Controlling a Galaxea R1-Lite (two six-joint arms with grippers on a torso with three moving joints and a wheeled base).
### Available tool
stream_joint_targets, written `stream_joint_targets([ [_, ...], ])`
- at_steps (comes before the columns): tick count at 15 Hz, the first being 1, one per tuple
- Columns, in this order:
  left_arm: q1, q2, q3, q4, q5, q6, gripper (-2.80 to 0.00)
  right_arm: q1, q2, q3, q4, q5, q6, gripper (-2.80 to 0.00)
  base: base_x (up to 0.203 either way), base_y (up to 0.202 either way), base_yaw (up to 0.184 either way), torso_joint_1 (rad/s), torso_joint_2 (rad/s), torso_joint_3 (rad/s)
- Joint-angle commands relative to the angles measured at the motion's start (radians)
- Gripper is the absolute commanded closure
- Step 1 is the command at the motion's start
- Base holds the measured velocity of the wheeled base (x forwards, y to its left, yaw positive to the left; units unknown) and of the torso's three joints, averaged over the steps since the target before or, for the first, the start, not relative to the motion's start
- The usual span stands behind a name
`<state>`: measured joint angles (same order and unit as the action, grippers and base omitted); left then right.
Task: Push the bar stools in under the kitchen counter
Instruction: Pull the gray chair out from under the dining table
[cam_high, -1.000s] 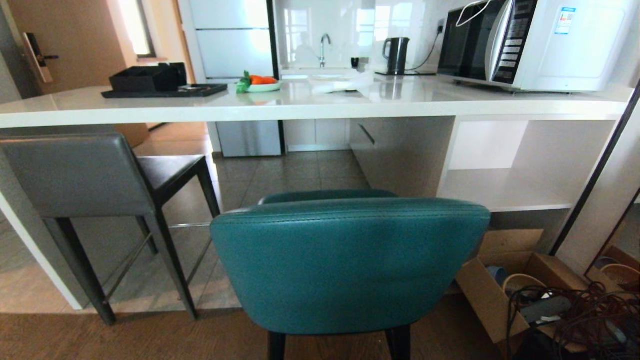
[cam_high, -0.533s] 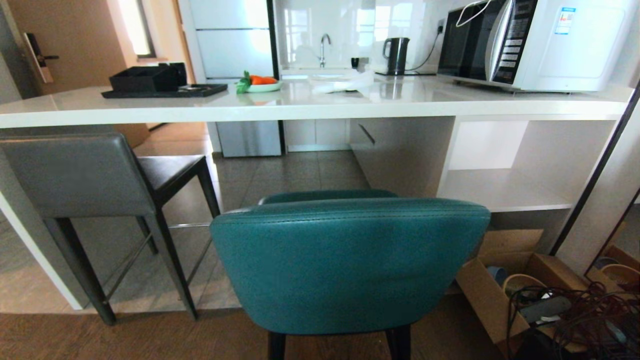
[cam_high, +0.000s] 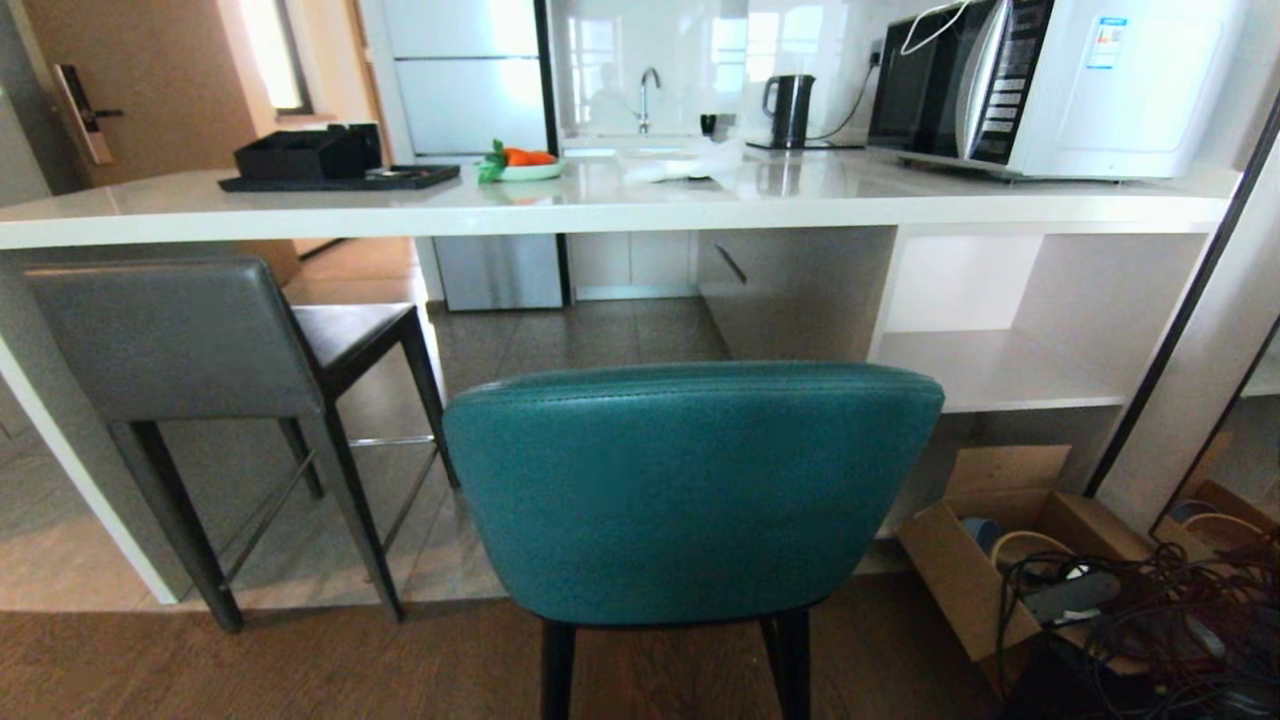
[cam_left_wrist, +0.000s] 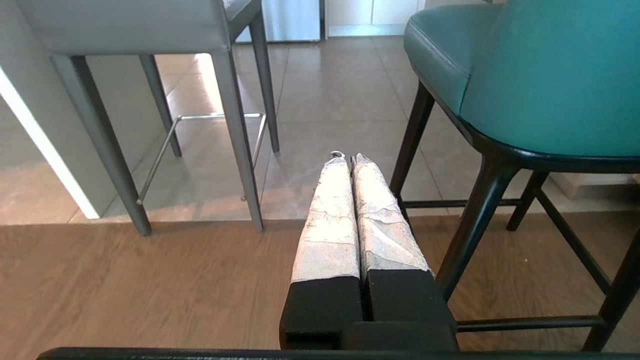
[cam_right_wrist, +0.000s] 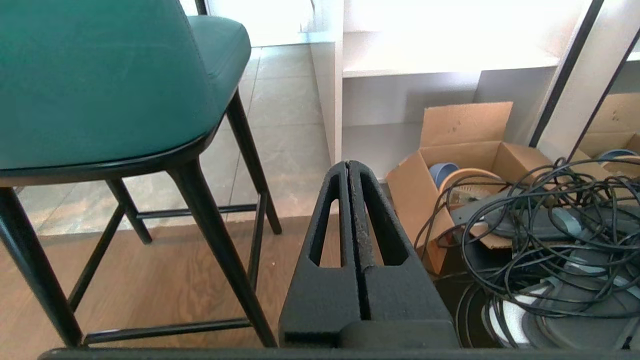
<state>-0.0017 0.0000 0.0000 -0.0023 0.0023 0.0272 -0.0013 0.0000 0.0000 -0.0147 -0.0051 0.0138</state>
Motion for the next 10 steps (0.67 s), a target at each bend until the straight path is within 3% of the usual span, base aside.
stream_joint_targets([
  [1, 0.0, 0.0, 0.003, -0.001, 0.001, 0.0, 0.0, 0.0, 0.002, 0.005, -0.001, 0.0, 0.0, 0.0, 0.0, 0.0, 0.0, 0.0, 0.0, 0.0],
  [6, 0.0, 0.0, 0.003, -0.001, 0.001, 0.0, 0.0, 0.0, 0.002, 0.004, -0.001, 0.0, 0.0, 0.0, 0.0, 0.014, 0.001, 0.001, 0.0, 0.0],
  [10, 0.0, 0.0, 0.003, -0.001, 0.001, 0.0, 0.0, 0.0, 0.002, 0.004, 0.0, 0.0, 0.0, 0.0, 0.0, 0.179, 0.0, 0.004, 0.0, 0.002],
])
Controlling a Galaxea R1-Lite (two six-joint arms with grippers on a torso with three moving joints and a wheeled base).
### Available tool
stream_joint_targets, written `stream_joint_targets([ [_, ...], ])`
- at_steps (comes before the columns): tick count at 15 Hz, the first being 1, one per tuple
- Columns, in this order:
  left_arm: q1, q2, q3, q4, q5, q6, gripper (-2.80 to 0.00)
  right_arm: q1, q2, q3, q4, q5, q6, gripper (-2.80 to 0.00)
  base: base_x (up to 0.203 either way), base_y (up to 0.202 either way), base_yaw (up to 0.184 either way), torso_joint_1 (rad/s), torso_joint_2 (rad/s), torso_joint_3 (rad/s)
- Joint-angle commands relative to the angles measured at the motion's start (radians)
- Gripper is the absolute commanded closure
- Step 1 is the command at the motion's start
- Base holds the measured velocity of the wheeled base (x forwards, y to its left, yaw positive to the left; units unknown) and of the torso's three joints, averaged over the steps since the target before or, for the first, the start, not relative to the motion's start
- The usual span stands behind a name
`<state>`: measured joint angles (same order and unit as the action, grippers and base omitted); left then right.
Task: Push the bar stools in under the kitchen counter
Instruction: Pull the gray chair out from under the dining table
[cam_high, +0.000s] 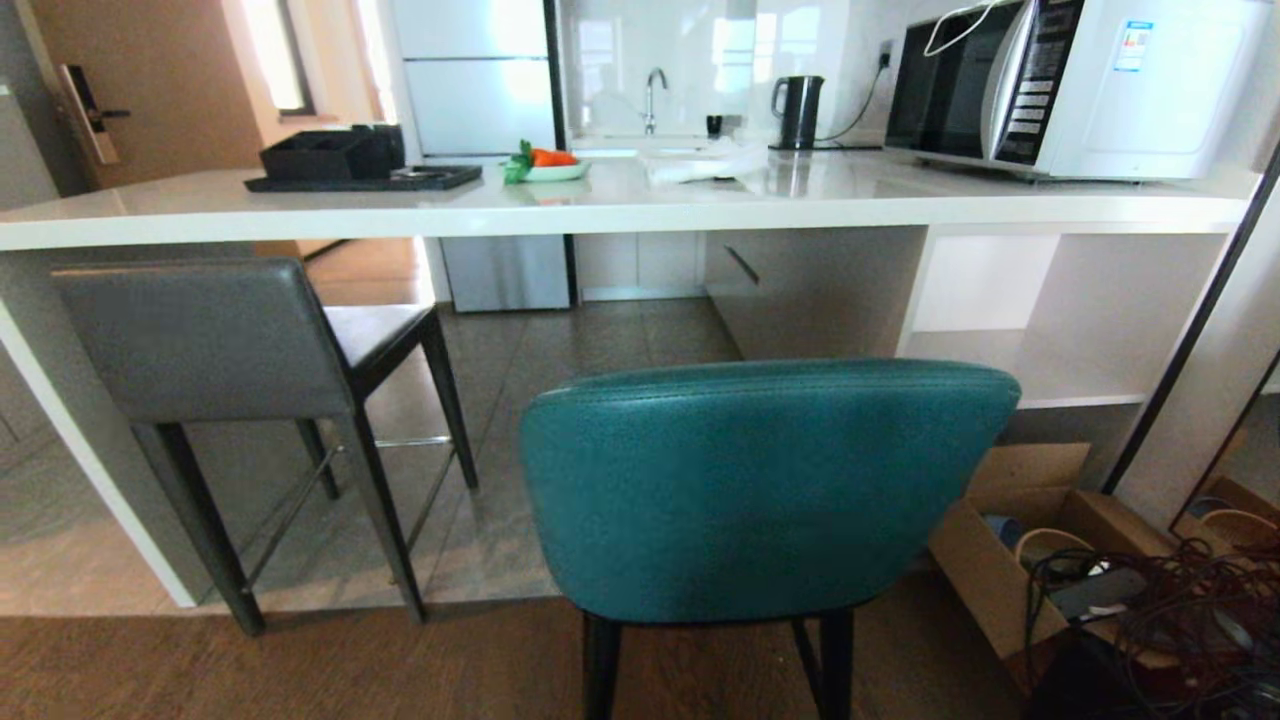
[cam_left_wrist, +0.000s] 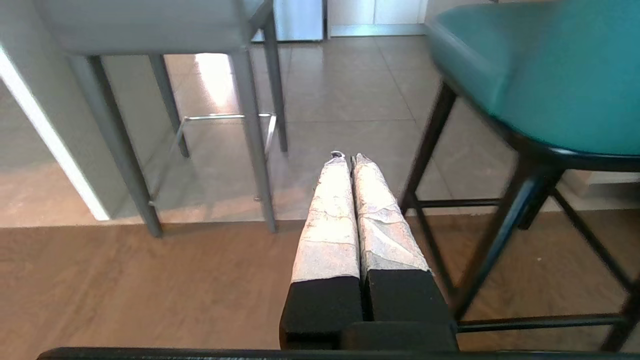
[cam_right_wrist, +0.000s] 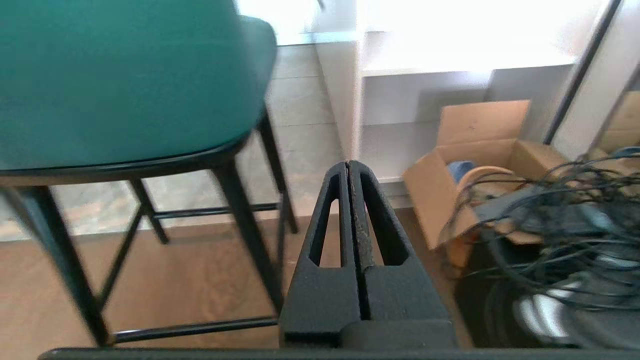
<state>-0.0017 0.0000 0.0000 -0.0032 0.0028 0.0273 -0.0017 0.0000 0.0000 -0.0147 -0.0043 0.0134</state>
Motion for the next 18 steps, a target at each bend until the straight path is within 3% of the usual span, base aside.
stream_joint_targets([
  [1, 0.0, 0.0, 0.003, 0.0, 0.0, 0.0, 0.0, 0.0, 0.002, 0.004, -0.001, 0.0, 0.0, 0.0, 0.0, 0.196, 0.0, 0.007, 0.0, 0.002],
  [18, 0.0, 0.0, 0.003, 0.0, 0.0, 0.0, 0.0, 0.0, 0.002, 0.003, -0.001, 0.0, 0.0, 0.0, 0.0, 0.198, -0.001, 0.003, 0.0, 0.003],
])
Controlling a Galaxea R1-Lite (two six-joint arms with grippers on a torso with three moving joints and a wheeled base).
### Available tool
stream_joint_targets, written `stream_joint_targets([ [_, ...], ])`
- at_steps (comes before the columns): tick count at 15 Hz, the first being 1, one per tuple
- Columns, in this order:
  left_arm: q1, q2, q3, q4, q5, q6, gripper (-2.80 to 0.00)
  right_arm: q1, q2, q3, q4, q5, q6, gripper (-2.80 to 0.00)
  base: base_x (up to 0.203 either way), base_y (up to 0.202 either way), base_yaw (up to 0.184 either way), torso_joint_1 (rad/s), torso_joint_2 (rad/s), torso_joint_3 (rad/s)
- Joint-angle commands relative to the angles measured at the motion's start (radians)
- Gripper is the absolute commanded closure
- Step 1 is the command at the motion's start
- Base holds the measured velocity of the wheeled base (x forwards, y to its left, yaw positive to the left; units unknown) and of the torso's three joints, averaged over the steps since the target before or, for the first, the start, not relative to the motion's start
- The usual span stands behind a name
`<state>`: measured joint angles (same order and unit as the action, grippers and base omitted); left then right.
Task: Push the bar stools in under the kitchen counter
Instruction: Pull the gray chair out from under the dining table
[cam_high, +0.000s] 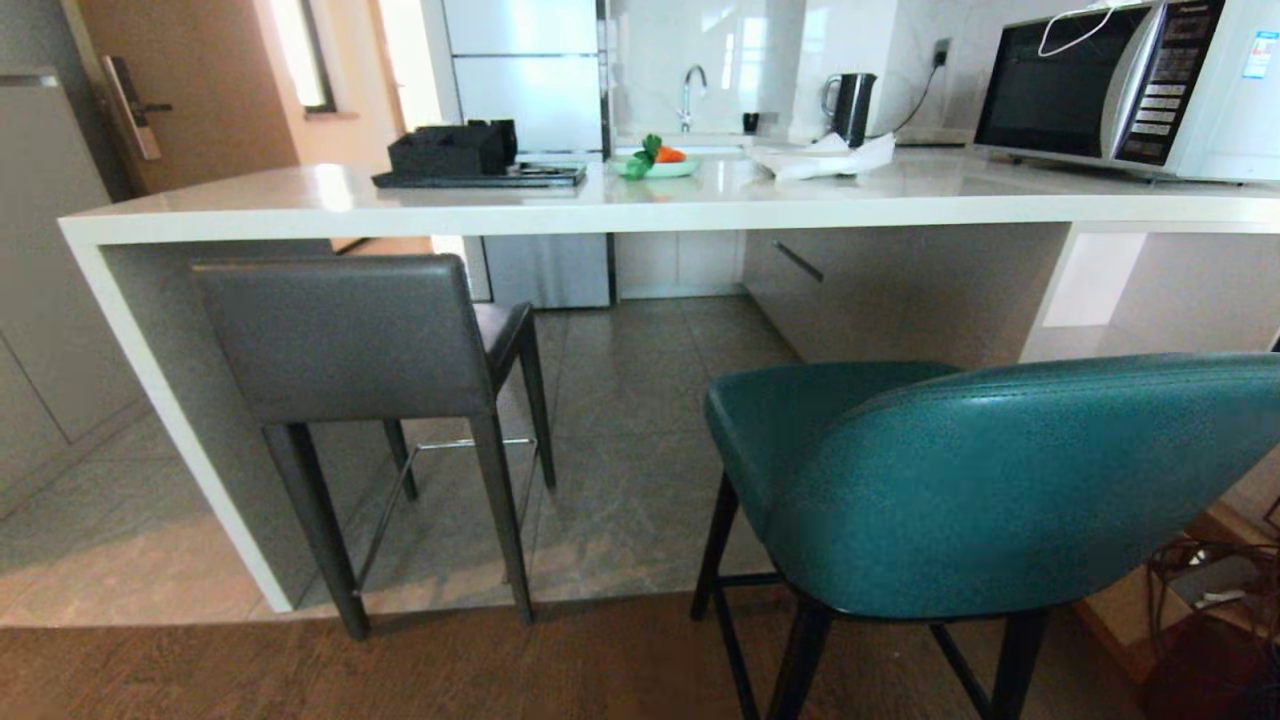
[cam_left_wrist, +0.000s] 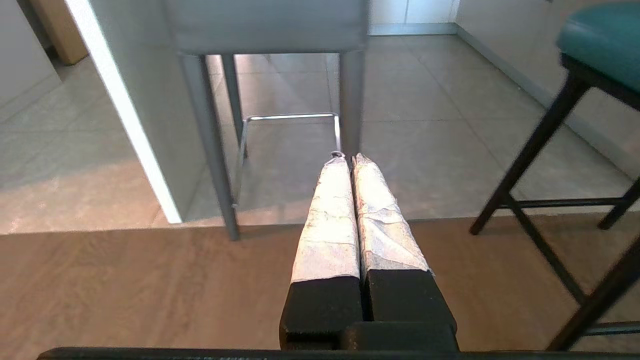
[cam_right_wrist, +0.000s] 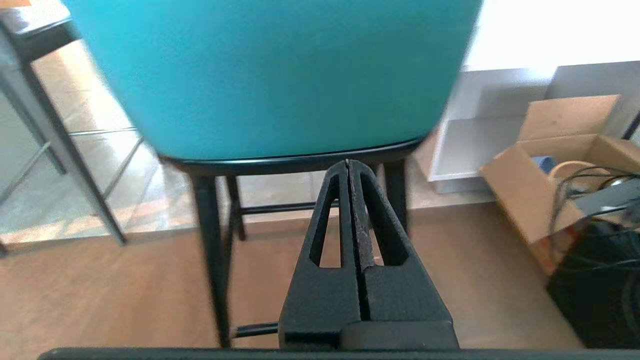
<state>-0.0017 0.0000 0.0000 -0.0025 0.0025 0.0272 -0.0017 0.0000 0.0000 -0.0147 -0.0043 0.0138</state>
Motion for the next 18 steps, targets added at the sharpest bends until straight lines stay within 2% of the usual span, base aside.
stream_joint_targets([
  [1, 0.0, 0.0, 0.003, -0.001, 0.001, 0.0, 0.0, 0.0, 0.002, 0.005, -0.001, 0.0, 0.0, 0.0, 0.0, 0.193, -0.001, 0.002, 0.0, 0.006],
  [18, 0.0, 0.0, 0.003, -0.001, 0.001, 0.0, 0.0, 0.0, 0.002, 0.005, -0.001, 0.0, 0.0, 0.0, 0.0, 0.196, -0.002, 0.003, 0.0, 0.002],
])
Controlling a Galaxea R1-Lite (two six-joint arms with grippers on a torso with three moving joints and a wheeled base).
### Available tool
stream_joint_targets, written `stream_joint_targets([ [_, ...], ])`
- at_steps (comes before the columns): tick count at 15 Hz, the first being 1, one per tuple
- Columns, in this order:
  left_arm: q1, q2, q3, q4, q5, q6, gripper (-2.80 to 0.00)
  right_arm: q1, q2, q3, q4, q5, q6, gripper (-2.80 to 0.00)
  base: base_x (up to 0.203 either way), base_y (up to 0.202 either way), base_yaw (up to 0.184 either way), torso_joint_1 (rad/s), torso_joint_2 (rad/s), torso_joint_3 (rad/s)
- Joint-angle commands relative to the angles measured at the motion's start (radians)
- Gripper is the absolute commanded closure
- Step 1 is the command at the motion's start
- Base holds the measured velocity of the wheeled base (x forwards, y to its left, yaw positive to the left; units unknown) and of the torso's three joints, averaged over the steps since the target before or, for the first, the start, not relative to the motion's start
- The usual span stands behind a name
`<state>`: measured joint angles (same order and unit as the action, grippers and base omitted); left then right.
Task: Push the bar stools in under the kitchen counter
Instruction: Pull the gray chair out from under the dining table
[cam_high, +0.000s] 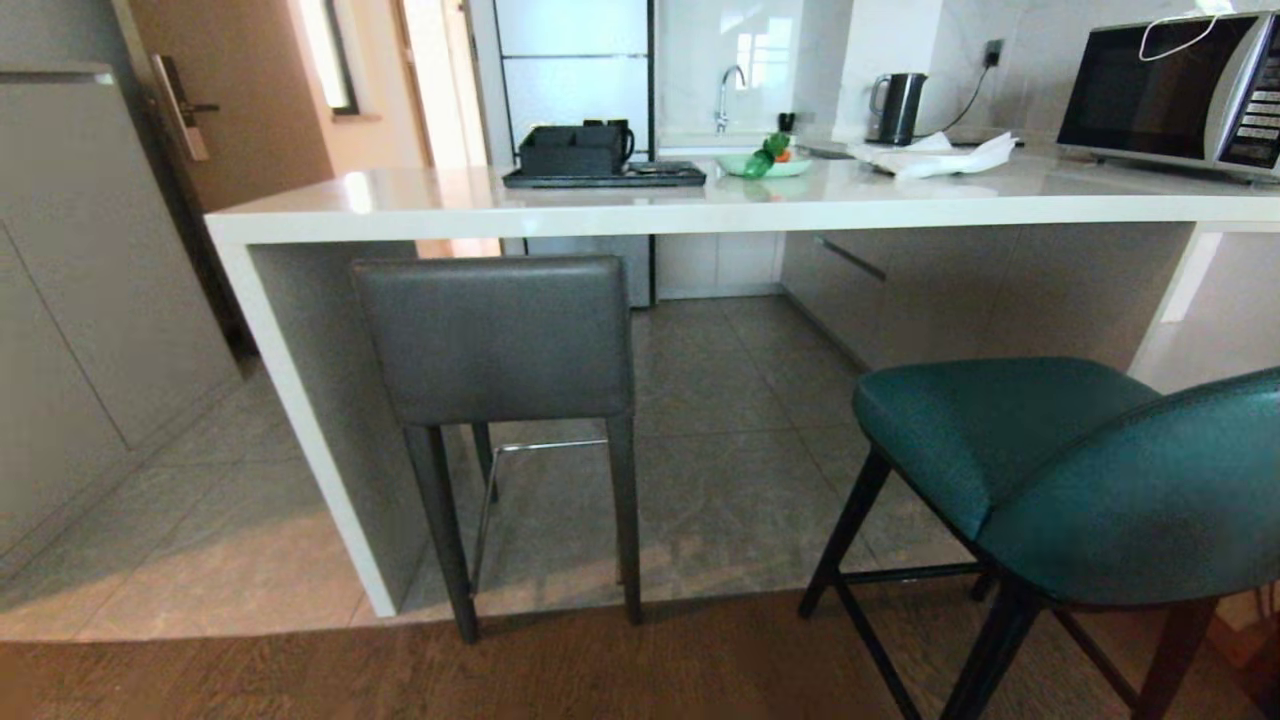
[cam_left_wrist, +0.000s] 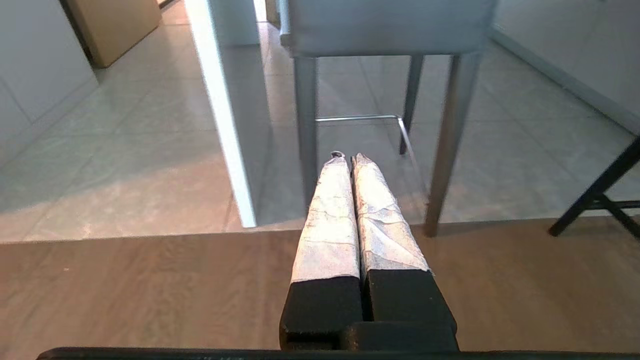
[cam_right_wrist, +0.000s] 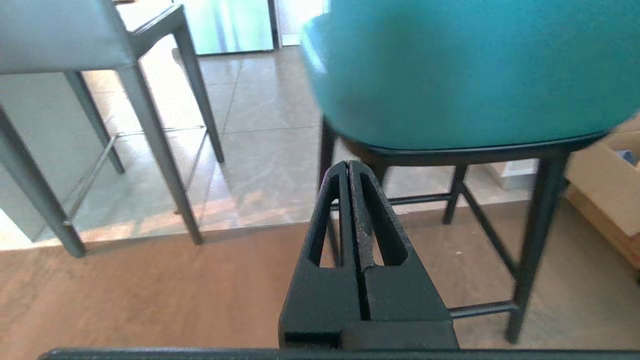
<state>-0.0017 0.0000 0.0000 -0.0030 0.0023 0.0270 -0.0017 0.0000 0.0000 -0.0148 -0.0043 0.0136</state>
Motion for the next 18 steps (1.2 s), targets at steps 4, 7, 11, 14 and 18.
stream_joint_targets([
  [4, 0.0, 0.0, 0.003, 0.0, 0.001, -0.001, 0.0, 0.0, 0.002, 0.005, -0.001, 0.0, 0.0, 0.0, 0.0, 0.196, -0.002, 0.002, 0.0, 0.004],
  [7, 0.0, 0.0, 0.003, 0.0, 0.001, -0.001, 0.0, 0.0, 0.002, 0.003, -0.001, 0.0, 0.0, 0.0, 0.0, 0.198, 0.0, 0.002, 0.0, 0.006],
  [11, 0.0, 0.0, 0.003, 0.0, 0.002, -0.001, 0.0, 0.0, 0.002, 0.003, -0.001, 0.0, 0.0, 0.0, 0.0, 0.195, 0.0, 0.004, 0.0, 0.004],
  [14, 0.0, 0.0, 0.003, 0.0, 0.002, -0.001, 0.0, 0.0, 0.002, 0.003, -0.001, 0.0, 0.0, 0.0, 0.0, 0.196, -0.002, 0.004, 0.0, 0.002],
  [18, 0.0, 0.0, 0.003, 0.0, 0.002, -0.001, 0.0, 0.0, 0.002, 0.004, -0.001, 0.0, 0.0, 0.0, 0.0, 0.141, -0.002, 0.003, 0.0, 0.001],
])
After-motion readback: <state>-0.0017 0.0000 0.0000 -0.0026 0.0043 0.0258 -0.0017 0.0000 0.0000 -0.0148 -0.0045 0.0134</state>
